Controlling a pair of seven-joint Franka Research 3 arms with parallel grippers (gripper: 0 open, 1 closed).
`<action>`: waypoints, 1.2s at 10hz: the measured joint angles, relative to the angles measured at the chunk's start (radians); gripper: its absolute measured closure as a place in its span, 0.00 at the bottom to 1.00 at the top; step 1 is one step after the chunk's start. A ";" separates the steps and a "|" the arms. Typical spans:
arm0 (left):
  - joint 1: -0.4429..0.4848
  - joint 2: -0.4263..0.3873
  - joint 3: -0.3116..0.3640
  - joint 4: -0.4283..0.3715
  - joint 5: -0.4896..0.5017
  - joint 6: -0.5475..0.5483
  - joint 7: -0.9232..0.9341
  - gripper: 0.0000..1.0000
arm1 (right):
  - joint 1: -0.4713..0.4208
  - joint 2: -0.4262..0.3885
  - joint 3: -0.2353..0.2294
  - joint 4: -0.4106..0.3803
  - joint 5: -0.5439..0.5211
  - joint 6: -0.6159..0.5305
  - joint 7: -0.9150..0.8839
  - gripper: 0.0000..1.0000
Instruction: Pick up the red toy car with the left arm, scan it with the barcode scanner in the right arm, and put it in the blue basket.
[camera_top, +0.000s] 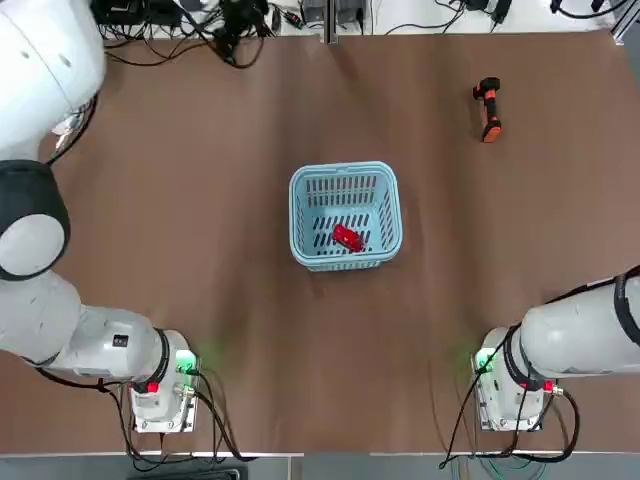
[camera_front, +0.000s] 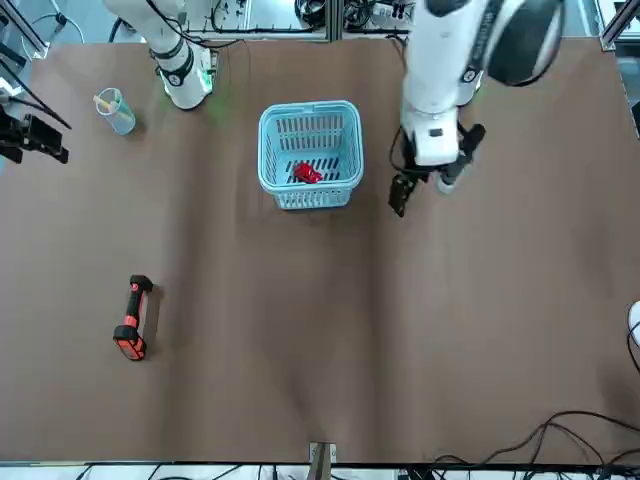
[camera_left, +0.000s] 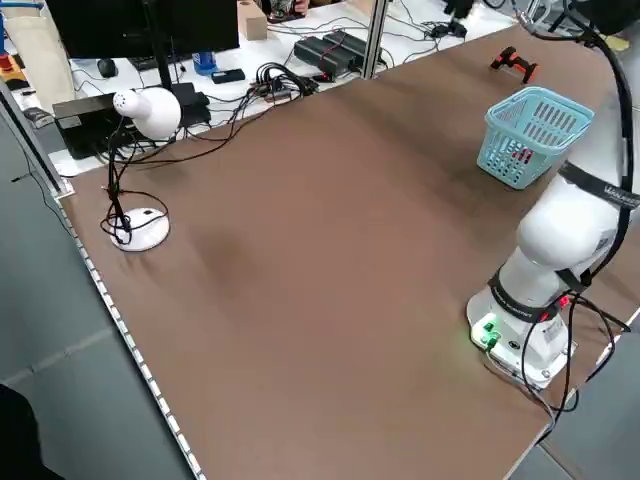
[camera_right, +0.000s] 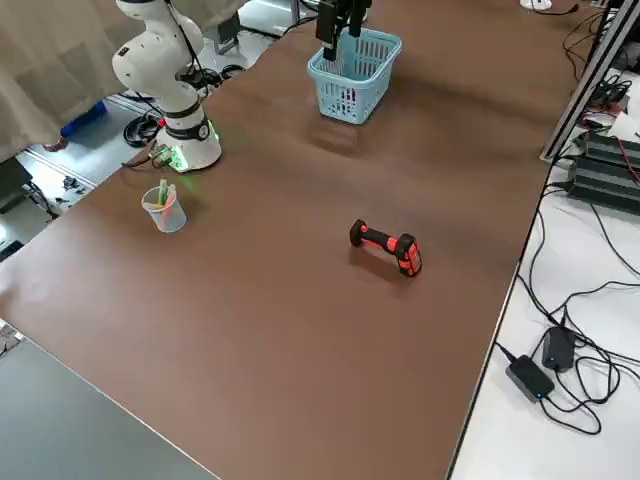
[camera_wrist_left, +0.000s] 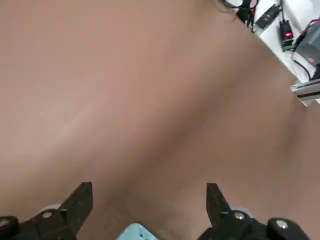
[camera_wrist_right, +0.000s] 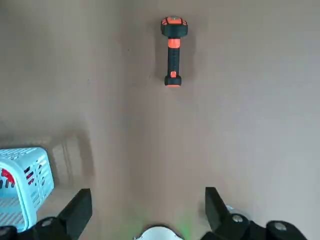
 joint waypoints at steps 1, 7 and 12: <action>0.004 -0.031 0.064 0.003 -0.061 -0.003 0.144 0.00 | 0.000 -0.012 0.000 -0.047 0.000 0.046 0.000 0.00; 0.019 -0.175 0.336 0.008 -0.209 -0.214 0.935 0.00 | 0.015 -0.048 0.002 -0.155 0.000 0.192 0.000 0.00; 0.086 -0.207 0.406 0.007 -0.209 -0.282 1.302 0.00 | 0.017 -0.049 0.001 -0.181 0.000 0.213 0.000 0.00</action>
